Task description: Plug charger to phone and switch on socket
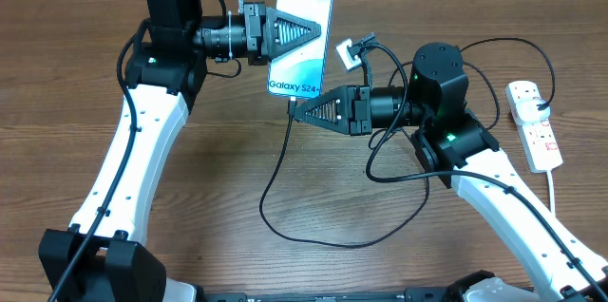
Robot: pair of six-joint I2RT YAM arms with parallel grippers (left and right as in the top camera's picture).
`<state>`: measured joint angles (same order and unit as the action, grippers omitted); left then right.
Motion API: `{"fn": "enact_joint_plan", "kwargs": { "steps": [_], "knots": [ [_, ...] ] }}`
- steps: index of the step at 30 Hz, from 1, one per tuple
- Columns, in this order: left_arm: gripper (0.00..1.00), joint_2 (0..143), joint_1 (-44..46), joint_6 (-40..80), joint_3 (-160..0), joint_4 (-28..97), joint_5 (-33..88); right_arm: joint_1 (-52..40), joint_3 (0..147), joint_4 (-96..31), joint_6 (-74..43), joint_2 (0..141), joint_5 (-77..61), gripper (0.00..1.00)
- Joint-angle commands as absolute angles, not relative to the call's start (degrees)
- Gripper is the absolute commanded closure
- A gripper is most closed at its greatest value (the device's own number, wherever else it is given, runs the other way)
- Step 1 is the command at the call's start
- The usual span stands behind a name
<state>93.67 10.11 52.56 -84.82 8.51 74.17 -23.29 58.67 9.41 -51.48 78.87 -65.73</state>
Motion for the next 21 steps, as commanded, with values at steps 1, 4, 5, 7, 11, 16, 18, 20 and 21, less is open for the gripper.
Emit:
{"fn": "enact_joint_plan", "kwargs": {
  "steps": [1, 4, 5, 7, 11, 16, 18, 20, 21],
  "knots": [
    [0.96, 93.4, 11.3, 50.5, -85.3, 9.3, 80.5, -21.3, 60.0, 11.9, -52.5, 78.2, -59.0, 0.96],
    [0.96, 93.3, 11.3, 50.5, -85.3, 9.2, 80.3, -21.3, 60.0, 11.9, -52.5, 78.2, -58.6, 0.70],
    [0.96, 93.3, 11.2, 50.5, -85.3, 9.2, 80.0, -21.3, 60.0, 11.8, -52.2, 78.2, -59.0, 0.50],
    [0.96, 93.4, 11.2, 50.3, -85.3, 9.2, 79.0, -21.3, 60.0, 11.3, -51.5, 78.2, -59.7, 0.35],
    [0.96, 93.4, 11.2, 50.3, -85.3, 9.2, 77.3, -21.2, 60.0, 7.9, -48.6, 78.2, -60.7, 0.18],
    [0.96, 93.4, 11.2, 49.2, -85.3, 9.2, 75.9, -21.2, 60.0, 3.5, -43.0, 77.6, -62.1, 0.15],
    [0.96, 93.4, 11.2, 48.8, -85.3, 9.2, 75.2, -21.1, 60.0, 3.3, -42.0, 76.3, -62.2, 0.14],
    [0.96, 93.4, 11.2, 48.9, -85.3, 9.2, 74.3, -19.8, 60.0, 3.3, -41.6, 73.9, -61.5, 0.11],
    [0.96, 93.4, 11.2, 48.9, -85.3, 9.3, 73.6, -18.7, 60.0, 3.3, -41.5, 72.5, -61.3, 0.11]
  ]
}}
